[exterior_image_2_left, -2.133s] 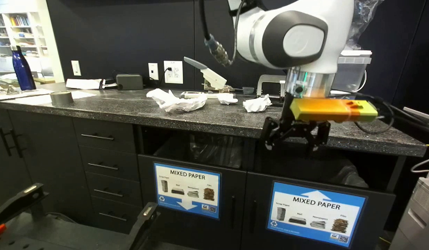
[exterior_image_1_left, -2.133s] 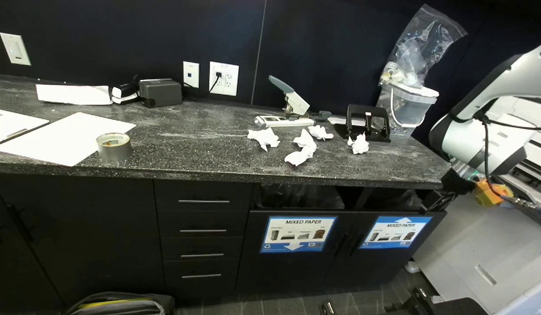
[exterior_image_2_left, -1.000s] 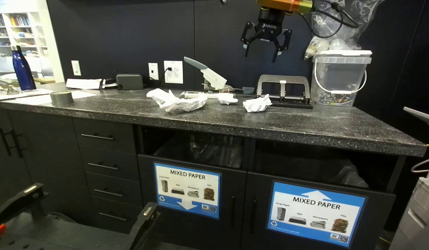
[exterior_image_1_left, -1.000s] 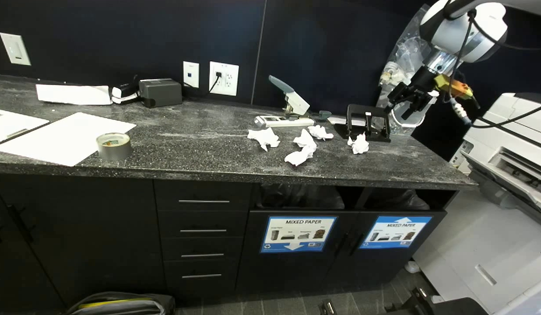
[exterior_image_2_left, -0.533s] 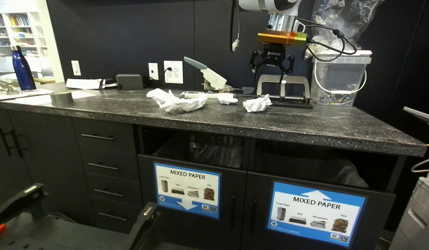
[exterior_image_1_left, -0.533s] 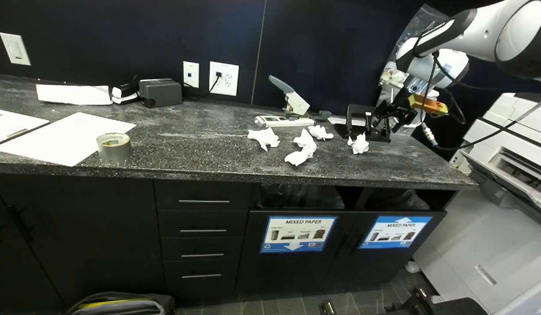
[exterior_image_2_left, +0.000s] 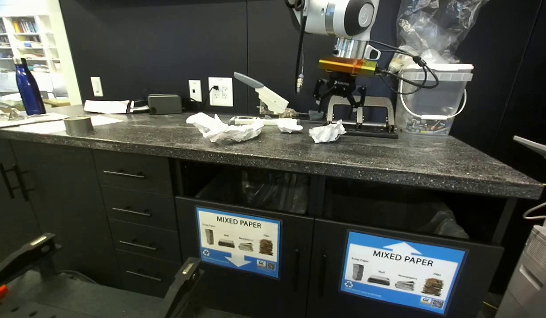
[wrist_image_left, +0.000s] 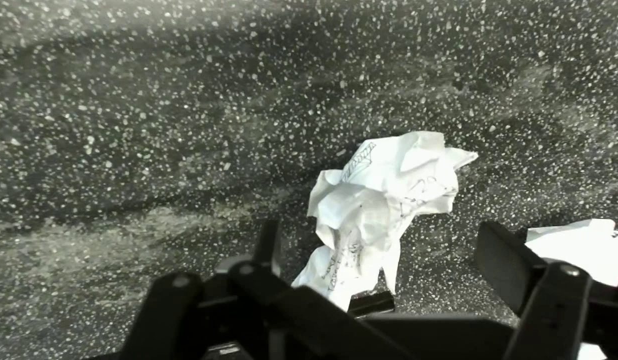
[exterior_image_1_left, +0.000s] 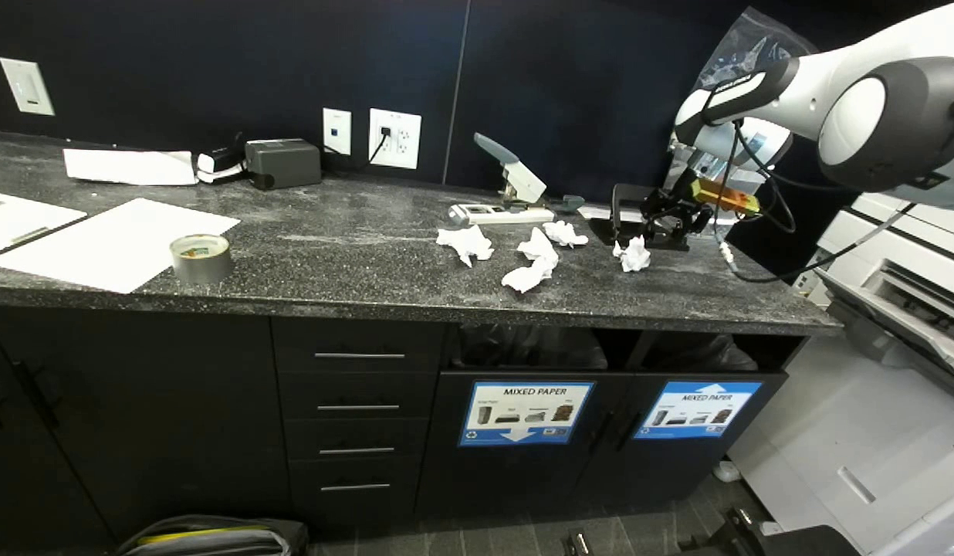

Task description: Pick up the pieces of papers from the countertop and put them in the right bin.

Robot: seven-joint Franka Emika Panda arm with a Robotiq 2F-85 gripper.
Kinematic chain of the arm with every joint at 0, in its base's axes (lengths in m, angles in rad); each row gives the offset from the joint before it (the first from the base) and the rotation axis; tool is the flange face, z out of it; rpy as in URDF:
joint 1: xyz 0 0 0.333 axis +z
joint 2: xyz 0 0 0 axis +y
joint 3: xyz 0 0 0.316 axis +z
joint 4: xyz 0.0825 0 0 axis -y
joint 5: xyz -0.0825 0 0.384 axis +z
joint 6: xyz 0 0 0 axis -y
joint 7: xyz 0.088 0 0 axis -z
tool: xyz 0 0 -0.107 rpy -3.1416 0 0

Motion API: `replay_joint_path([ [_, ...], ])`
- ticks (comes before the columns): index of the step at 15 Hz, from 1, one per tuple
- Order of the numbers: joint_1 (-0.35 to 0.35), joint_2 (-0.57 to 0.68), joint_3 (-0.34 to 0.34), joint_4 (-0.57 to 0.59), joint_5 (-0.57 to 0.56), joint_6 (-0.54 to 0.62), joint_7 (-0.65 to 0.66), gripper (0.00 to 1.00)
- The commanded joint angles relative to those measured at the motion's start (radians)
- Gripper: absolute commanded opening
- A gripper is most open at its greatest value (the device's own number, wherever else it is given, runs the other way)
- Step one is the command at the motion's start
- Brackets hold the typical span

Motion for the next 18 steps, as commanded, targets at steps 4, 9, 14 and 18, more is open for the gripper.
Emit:
replay_joint_path([
  [4,0.000,0.102,0.030,0.154,-0.037,-0.057,0.084,1.00],
  [9,0.016,0.174,0.004,0.232,-0.030,-0.023,0.135,1.00],
  [14,0.023,0.236,-0.014,0.301,-0.037,-0.008,0.171,1.00],
  [18,0.026,0.270,-0.033,0.335,-0.054,-0.019,0.186,1.00],
])
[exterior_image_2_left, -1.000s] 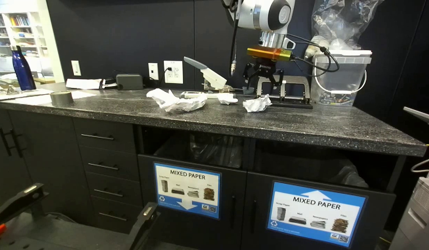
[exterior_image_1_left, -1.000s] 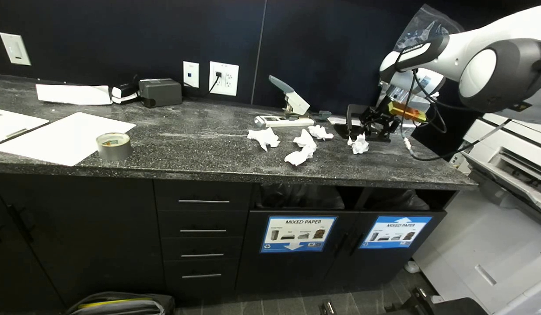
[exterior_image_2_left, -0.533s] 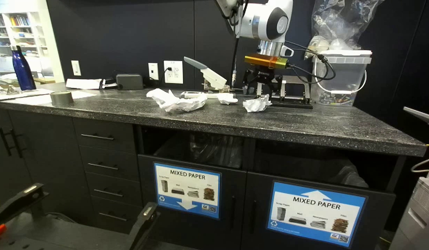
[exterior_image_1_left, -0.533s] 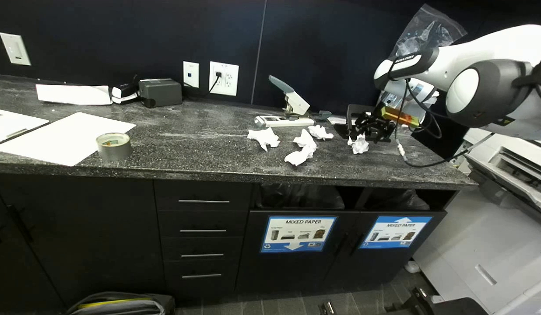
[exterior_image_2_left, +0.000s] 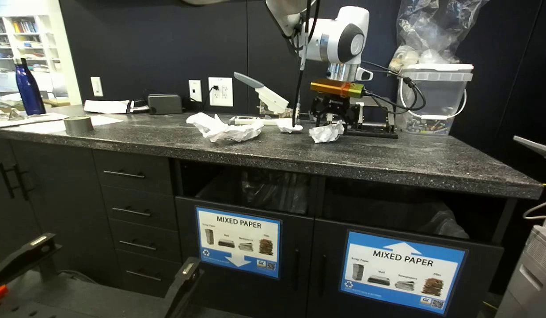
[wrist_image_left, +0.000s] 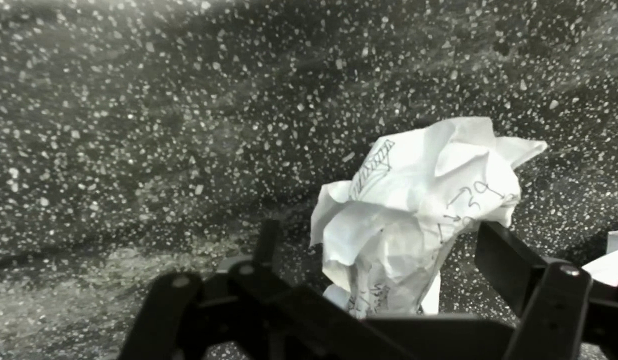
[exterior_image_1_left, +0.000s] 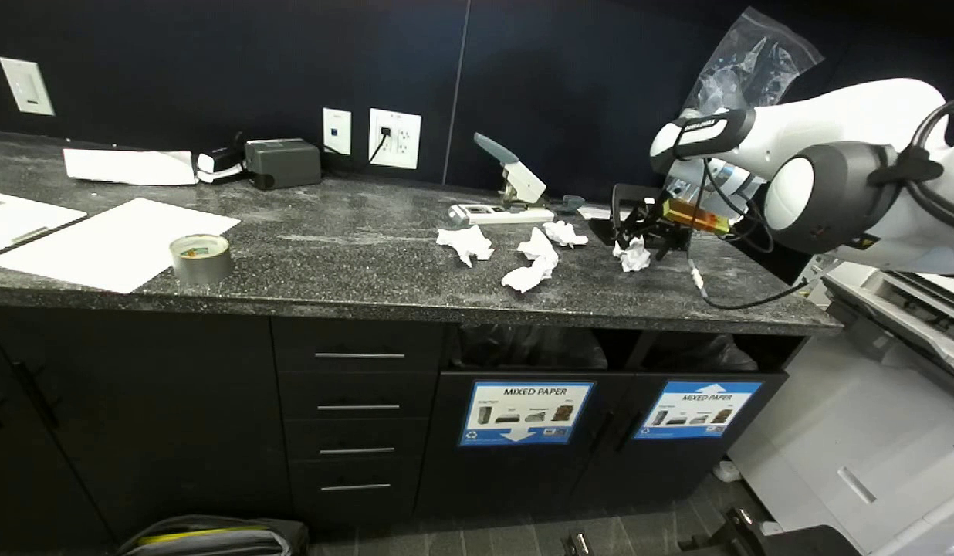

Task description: Pick up the pieces of papers from the countertop and put them in the right bin.

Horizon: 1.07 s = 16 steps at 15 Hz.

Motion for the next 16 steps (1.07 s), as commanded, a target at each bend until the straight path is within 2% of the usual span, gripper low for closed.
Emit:
replay_joint_path([
  [1,0.011,0.059,-0.033,0.097,-0.032,-0.009,0.034,0.75],
  [2,0.010,0.065,-0.038,0.104,-0.035,-0.016,0.033,0.73],
  [3,0.011,0.068,-0.043,0.106,-0.042,-0.018,0.032,0.66],
  [9,0.004,0.061,-0.057,0.097,-0.070,-0.061,0.002,0.18],
  [13,-0.001,0.022,-0.072,0.061,-0.116,-0.163,-0.077,0.11],
  [16,-0.019,-0.020,-0.066,0.022,-0.134,-0.267,-0.171,0.16],
])
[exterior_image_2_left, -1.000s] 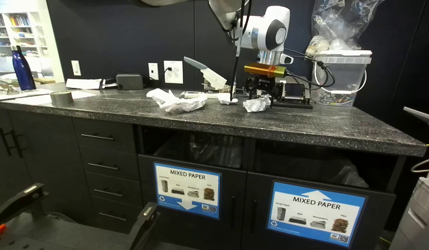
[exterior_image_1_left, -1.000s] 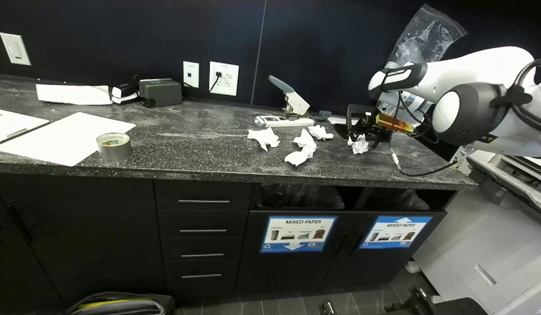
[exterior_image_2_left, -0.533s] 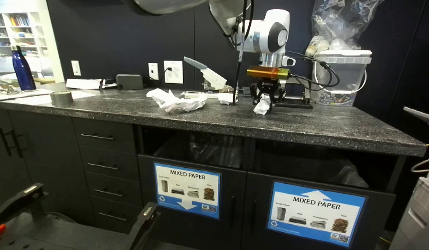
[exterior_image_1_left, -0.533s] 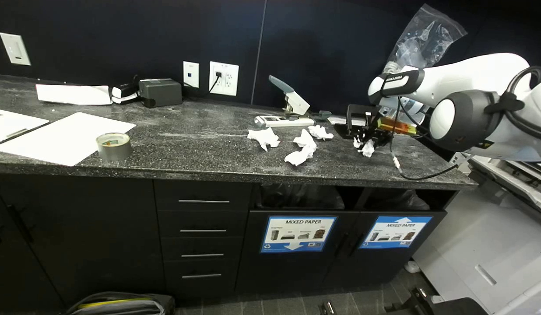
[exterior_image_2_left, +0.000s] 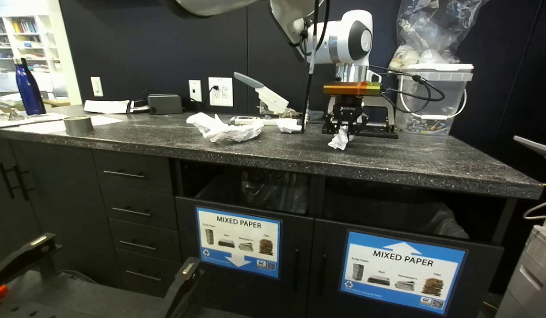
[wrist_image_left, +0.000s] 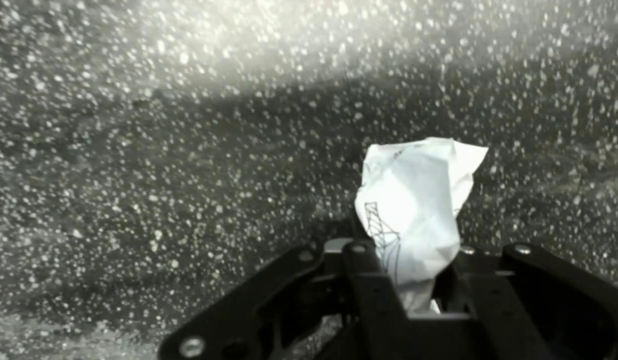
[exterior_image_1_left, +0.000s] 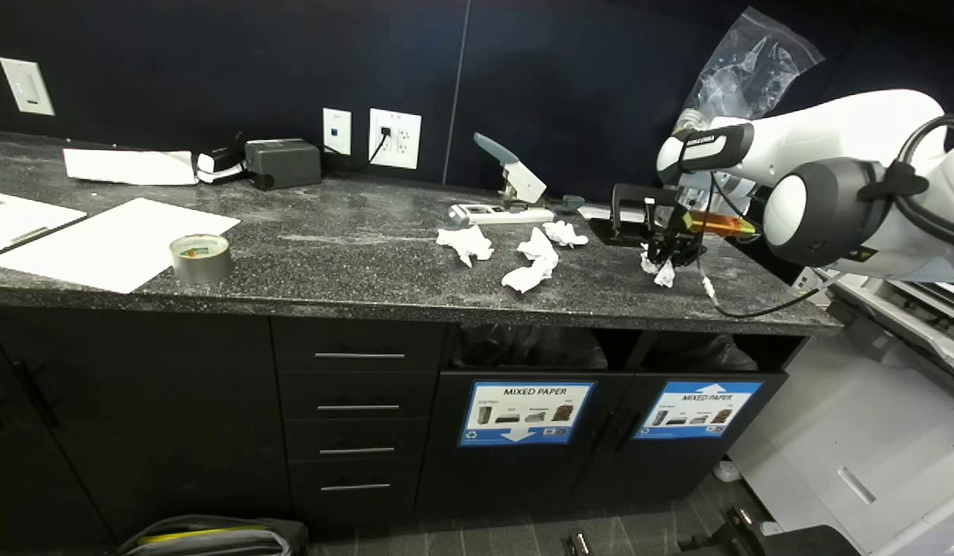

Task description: Pick up the pieces of papers from the countertop and put them in the right bin.

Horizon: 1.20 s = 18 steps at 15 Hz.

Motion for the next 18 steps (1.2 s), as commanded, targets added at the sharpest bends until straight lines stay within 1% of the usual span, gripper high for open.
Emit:
replay_joint_path([
  [1,-0.021,-0.067,0.001,-0.043,-0.021,-0.127,-0.124,0.16],
  [2,-0.032,-0.093,0.006,-0.066,-0.016,-0.151,-0.169,0.17],
  [5,-0.063,-0.166,0.003,-0.138,-0.015,-0.156,-0.288,0.15],
  [11,-0.149,-0.348,0.012,-0.416,0.002,-0.015,-0.536,0.15],
  [13,-0.177,-0.398,0.018,-0.504,0.012,0.012,-0.611,0.14],
  [18,-0.224,-0.515,0.009,-0.734,0.014,0.104,-0.737,0.14],
])
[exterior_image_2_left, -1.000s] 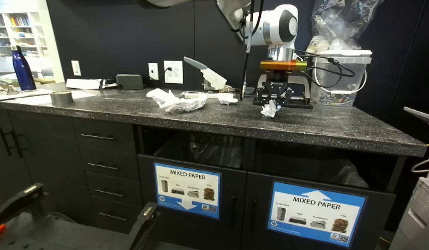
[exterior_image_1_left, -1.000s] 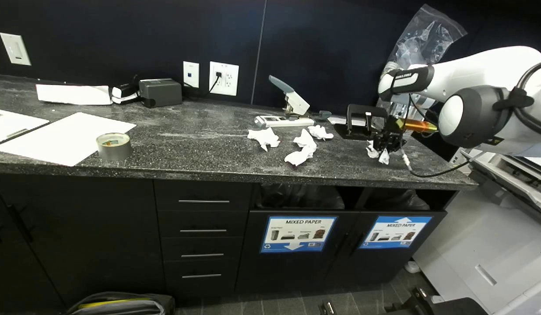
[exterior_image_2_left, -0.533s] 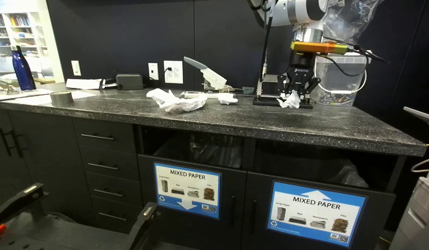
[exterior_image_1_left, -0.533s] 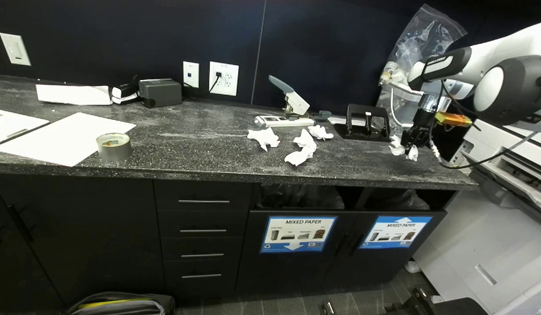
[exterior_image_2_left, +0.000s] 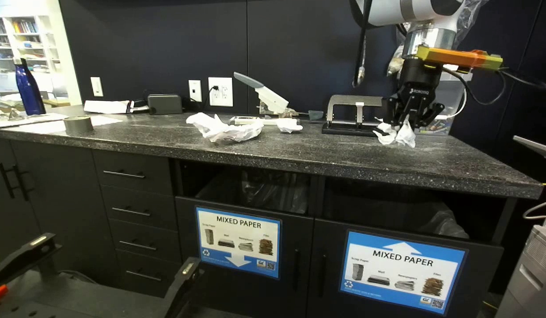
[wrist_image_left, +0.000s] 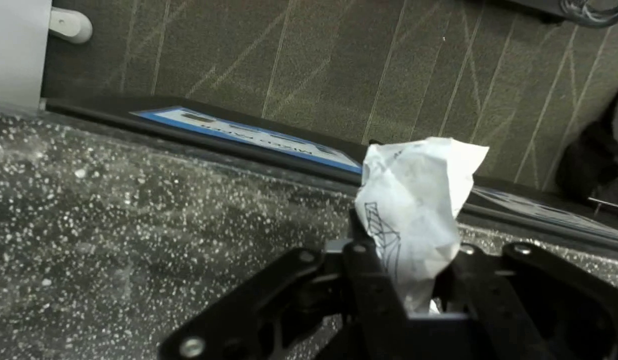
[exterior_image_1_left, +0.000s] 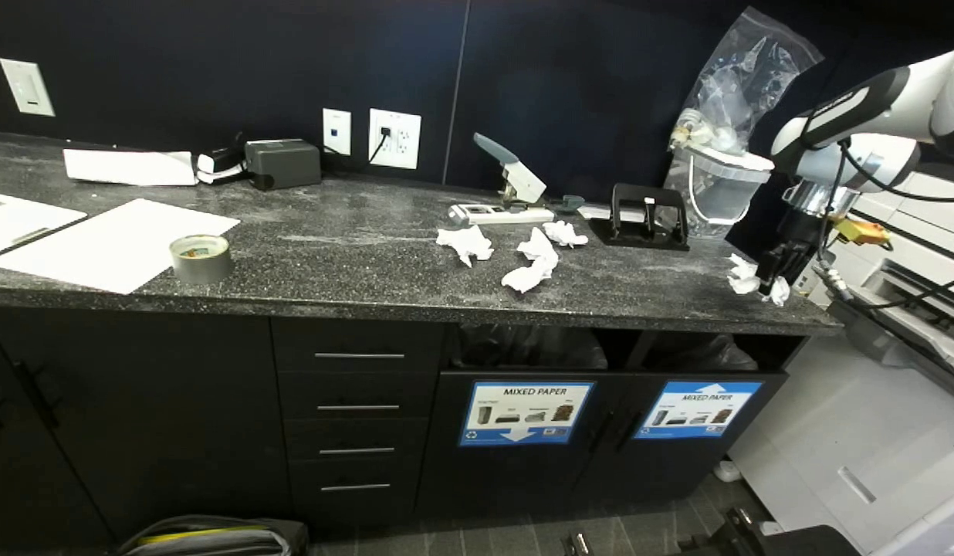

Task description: Pick up the pieces of papers from the countertop and put them in the right bin.

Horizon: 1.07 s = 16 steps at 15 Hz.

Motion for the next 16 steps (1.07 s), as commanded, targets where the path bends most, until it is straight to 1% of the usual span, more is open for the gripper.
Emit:
replay_joint_path([
  [1,-0.030,-0.139,0.003,-0.245,0.009,0.106,-0.099,0.14],
  [4,-0.072,-0.183,0.003,-0.394,0.017,0.150,-0.175,0.14],
  [6,-0.112,-0.190,0.007,-0.491,0.025,0.221,-0.240,0.14],
  [9,-0.184,-0.169,0.027,-0.640,0.071,0.424,-0.359,0.15],
  [11,-0.243,-0.126,0.072,-0.674,0.135,0.560,-0.445,0.14],
  [12,-0.278,-0.101,0.106,-0.678,0.175,0.619,-0.485,0.14],
  [16,-0.422,-0.023,0.289,-0.659,0.325,0.819,-0.606,0.14],
])
